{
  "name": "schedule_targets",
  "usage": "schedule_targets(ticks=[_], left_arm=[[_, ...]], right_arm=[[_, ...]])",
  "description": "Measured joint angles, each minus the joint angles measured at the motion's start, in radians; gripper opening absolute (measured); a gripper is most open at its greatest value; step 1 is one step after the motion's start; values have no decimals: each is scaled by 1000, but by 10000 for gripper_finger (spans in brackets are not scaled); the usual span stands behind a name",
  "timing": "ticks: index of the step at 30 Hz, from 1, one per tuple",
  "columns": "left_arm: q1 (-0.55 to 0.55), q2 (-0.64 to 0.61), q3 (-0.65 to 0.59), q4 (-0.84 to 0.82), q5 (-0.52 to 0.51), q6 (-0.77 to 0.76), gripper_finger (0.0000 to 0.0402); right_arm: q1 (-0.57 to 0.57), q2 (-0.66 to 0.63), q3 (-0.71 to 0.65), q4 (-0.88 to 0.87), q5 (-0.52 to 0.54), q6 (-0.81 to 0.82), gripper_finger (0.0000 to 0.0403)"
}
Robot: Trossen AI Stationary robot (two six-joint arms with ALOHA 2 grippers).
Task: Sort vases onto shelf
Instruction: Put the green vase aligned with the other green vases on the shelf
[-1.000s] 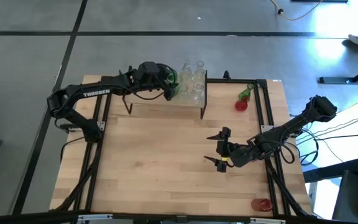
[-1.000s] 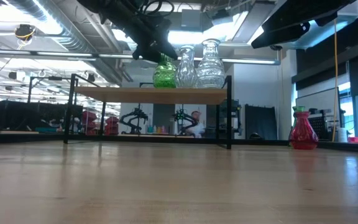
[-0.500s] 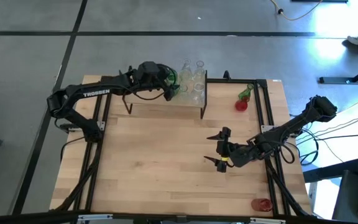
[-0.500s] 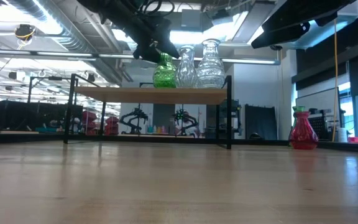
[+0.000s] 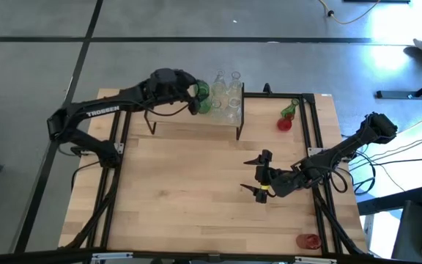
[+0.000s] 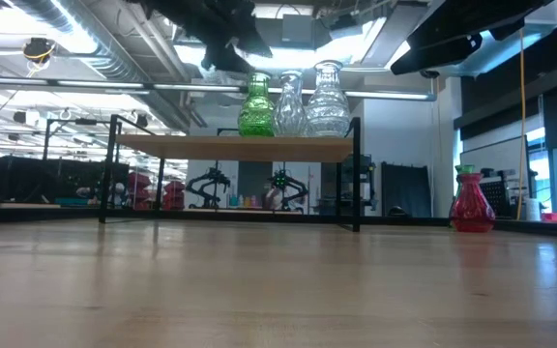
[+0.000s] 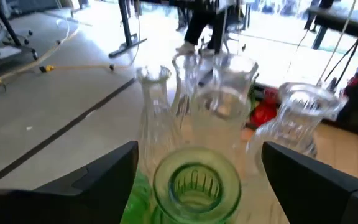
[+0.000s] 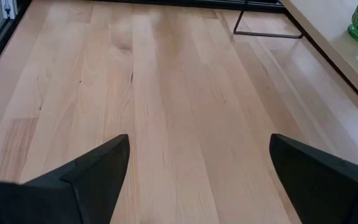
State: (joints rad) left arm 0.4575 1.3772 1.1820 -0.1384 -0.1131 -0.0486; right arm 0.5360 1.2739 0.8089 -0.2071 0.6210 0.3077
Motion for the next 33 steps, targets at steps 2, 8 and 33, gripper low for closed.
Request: schedule_targets(ticks=[2,8,33], left_arm=[[-7,-20,0,4,0,0,336],[-90,-102,0,-34,0,34,336],[-789,-233,-578,382,-61,-50,336]], right_arm=[[0,0,0,-1,0,0,371],[0,0,0,-4,-12,1,371],[-71,6,3,-27,-1,163,371]])
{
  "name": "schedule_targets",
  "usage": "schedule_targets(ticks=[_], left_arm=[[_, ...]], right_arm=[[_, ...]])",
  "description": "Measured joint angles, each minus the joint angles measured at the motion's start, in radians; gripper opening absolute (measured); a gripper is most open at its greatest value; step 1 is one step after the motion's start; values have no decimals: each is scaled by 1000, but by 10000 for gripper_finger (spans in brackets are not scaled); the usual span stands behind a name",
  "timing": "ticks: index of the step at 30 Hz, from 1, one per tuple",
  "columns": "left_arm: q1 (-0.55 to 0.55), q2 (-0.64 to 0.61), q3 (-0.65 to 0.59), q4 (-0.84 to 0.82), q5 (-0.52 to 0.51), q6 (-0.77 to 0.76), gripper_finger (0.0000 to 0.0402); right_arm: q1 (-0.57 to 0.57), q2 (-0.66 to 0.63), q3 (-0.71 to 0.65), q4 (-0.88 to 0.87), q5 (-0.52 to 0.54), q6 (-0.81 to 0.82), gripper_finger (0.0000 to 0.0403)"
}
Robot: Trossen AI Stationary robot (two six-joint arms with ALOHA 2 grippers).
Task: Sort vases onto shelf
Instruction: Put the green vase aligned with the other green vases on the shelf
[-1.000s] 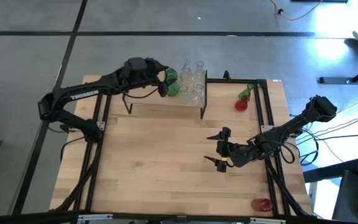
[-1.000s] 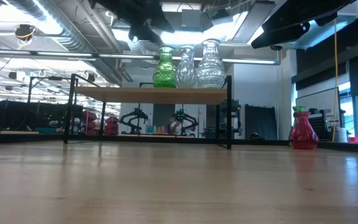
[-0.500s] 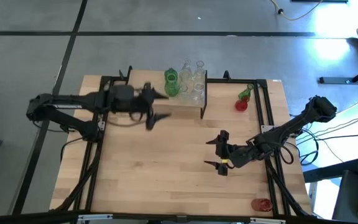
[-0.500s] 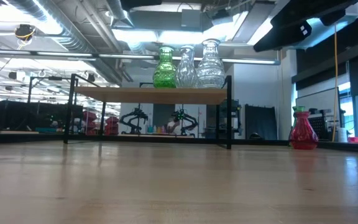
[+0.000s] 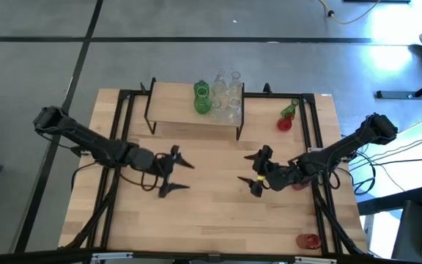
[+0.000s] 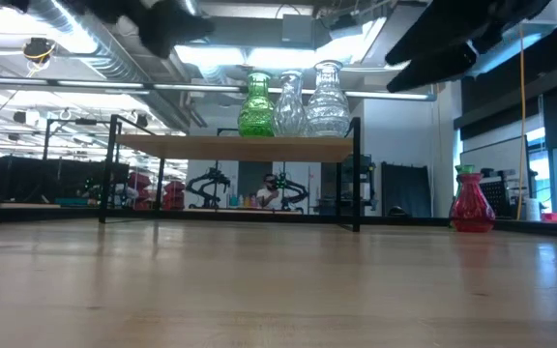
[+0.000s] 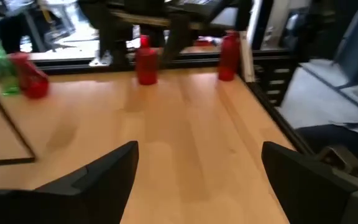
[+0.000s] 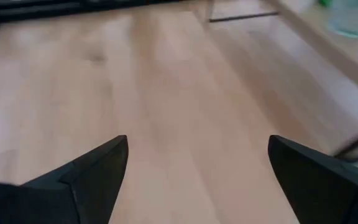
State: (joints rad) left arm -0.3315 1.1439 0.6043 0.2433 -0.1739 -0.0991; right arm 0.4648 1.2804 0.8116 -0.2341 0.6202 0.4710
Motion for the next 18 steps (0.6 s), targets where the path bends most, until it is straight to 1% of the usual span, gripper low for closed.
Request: schedule_targets(ticks=[4,6,9,14,18], left_arm=[[-41,0,-107,110,-1,-25,336],[-56,0,-152,158,-1,-42,336],[-74,0,-206,188,-1,-62,336],[-95,0,-255,227,-15,-80,336],[-112,0,-278,265,-67,-80,336]], right_arm=[[-55,-22,1,-89,33,48,371],[-98,-44,18,-181,35,91,371],[-168,-71,69,-341,37,151,371],[-296,-106,183,-579,43,157,371],[-415,-115,268,-729,46,171,371]])
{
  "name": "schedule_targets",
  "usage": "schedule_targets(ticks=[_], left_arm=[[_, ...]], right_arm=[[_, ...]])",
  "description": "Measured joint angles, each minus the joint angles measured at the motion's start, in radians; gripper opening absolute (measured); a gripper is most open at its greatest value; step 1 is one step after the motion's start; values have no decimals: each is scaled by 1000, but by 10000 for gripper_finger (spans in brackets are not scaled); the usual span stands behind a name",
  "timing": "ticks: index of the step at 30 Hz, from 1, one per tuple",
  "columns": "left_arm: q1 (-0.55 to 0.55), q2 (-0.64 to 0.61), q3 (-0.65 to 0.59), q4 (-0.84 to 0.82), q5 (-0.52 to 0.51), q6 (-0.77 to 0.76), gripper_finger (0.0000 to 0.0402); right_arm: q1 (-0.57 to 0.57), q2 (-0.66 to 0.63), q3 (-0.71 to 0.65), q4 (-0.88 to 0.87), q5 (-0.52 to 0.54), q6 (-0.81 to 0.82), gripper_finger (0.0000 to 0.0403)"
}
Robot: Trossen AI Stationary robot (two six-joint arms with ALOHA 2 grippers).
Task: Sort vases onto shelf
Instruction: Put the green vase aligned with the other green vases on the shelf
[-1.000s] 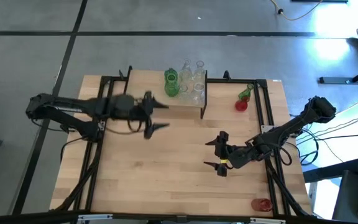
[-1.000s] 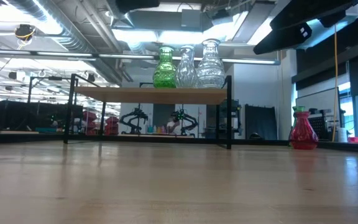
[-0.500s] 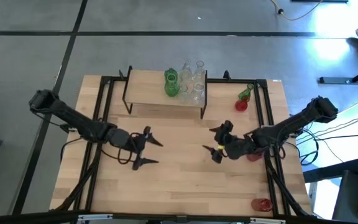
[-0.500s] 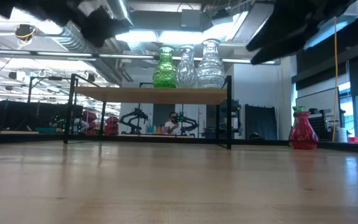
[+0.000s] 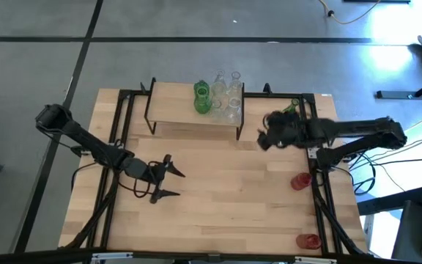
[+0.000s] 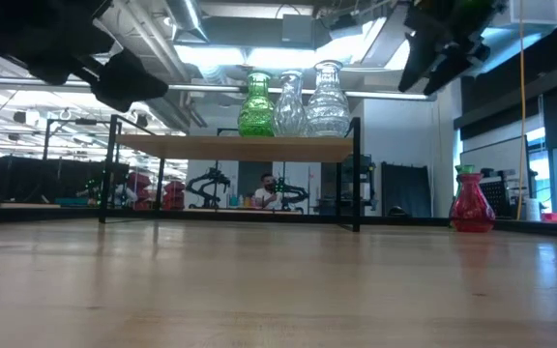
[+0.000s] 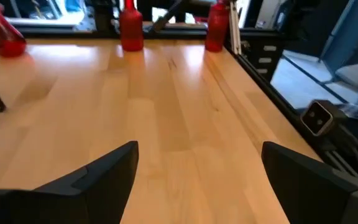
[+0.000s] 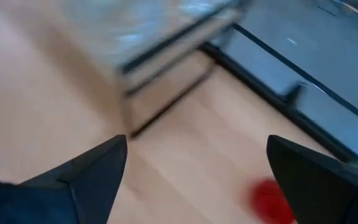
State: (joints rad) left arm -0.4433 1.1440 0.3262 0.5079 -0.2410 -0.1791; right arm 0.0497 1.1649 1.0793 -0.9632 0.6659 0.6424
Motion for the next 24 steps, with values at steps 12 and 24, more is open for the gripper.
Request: schedule_targets(ticks=[12,24], left_arm=[[-10,15,-5,3,-125,-3,336],[-10,80,-5,27,-219,-2,336]], right_arm=[[-385,3,55,-227,-23,-48,371],[-661,22,23,-172,-93,-187,371]])
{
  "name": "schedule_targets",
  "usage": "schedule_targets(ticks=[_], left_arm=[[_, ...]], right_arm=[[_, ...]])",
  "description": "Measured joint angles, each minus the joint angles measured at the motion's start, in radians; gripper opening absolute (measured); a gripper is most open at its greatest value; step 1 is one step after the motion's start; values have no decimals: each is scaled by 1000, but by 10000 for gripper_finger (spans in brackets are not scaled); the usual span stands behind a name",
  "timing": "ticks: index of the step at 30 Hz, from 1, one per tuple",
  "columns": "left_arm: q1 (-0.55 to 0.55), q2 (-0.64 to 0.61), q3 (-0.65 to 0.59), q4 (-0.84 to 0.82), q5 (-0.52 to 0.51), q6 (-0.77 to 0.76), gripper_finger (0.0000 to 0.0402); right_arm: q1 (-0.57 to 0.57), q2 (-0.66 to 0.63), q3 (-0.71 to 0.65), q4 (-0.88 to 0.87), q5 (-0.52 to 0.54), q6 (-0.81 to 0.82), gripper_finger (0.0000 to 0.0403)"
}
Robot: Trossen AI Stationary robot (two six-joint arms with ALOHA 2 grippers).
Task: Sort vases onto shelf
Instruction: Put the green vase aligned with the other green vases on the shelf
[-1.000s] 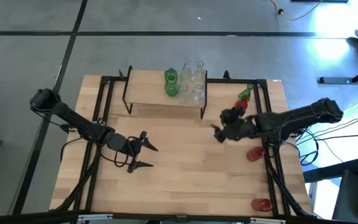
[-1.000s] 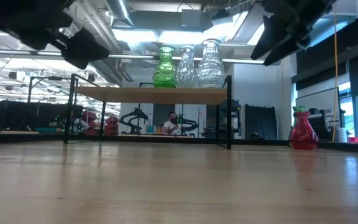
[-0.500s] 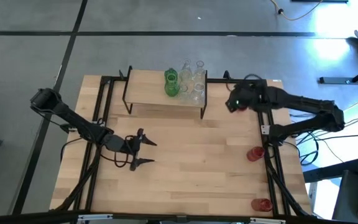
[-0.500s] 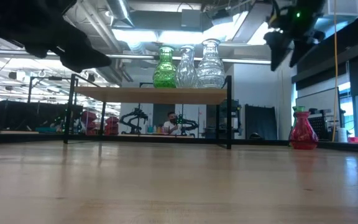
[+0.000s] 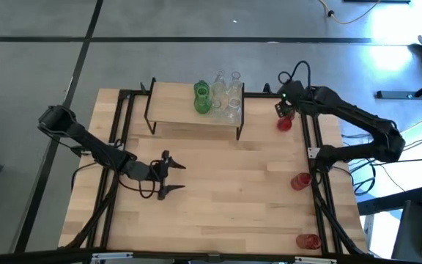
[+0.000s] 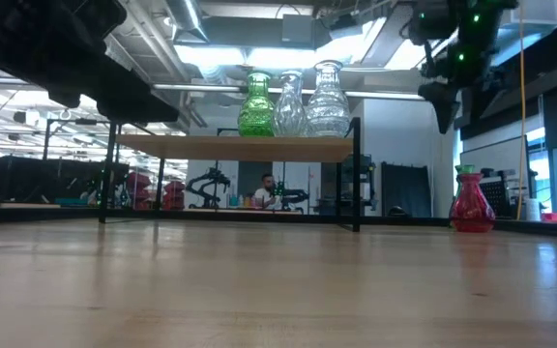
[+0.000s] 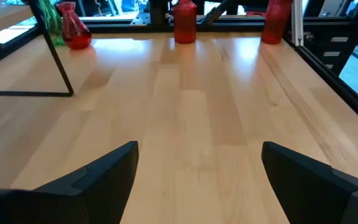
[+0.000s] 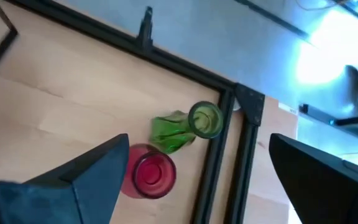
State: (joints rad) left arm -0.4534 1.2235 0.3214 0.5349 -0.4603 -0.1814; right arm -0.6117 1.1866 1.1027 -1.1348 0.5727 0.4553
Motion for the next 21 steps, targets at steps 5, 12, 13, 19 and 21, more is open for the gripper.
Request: schedule_targets(ticks=[5,12,13,19,21], left_arm=[[0,2,0,2,0,-2,336],[0,2,0,2,0,-3,336],[0,2,0,2,0,-3,336],[2,2,0,2,0,-3,336],[2,2,0,2,0,-2,336]], right_arm=[[-125,1,-92,126,-101,-51,371],[-254,1,-187,291,-222,-77,371],[-263,1,-195,301,-236,-88,371],[-279,1,-200,330,-257,-137,371],[-279,1,-200,338,-282,-141,371]])
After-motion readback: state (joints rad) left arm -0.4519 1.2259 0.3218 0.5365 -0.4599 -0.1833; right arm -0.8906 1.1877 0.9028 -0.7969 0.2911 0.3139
